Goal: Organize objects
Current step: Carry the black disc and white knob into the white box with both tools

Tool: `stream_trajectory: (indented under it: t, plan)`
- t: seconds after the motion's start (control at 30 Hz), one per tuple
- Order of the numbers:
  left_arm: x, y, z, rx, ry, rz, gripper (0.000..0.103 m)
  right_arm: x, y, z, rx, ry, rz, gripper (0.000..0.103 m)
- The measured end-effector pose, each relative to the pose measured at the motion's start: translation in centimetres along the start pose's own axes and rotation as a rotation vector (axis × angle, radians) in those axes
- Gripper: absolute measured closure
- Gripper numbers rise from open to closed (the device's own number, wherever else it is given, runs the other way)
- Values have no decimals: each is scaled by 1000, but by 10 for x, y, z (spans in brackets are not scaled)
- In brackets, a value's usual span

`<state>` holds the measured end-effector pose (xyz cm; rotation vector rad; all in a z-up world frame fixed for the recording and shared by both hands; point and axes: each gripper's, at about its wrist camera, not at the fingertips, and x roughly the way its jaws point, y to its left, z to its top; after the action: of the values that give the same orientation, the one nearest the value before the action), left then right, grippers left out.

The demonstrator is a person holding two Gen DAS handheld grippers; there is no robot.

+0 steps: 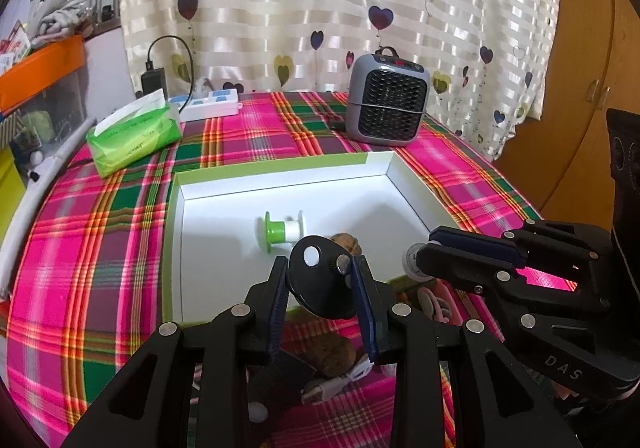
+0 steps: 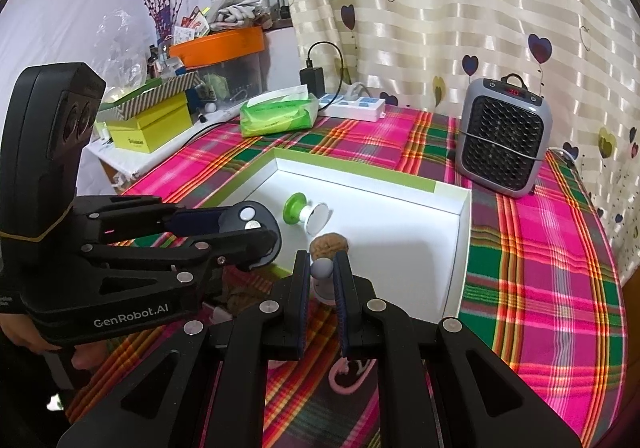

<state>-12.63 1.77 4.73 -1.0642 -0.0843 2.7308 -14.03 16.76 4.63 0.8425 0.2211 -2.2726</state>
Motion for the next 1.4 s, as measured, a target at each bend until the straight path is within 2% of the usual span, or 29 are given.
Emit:
stream_trajectory:
  t: [0.4,0.7,1.4]
  plan:
    - [17,18,10,-21,7,20,74,18,-20,13,35,2,-1,91]
    - [29,29,12,-52,19,29,74,31,-34,9,110,15,34,91]
    - [53,31,6,-48,83,28,74,53,-38,1,141,71,32,91]
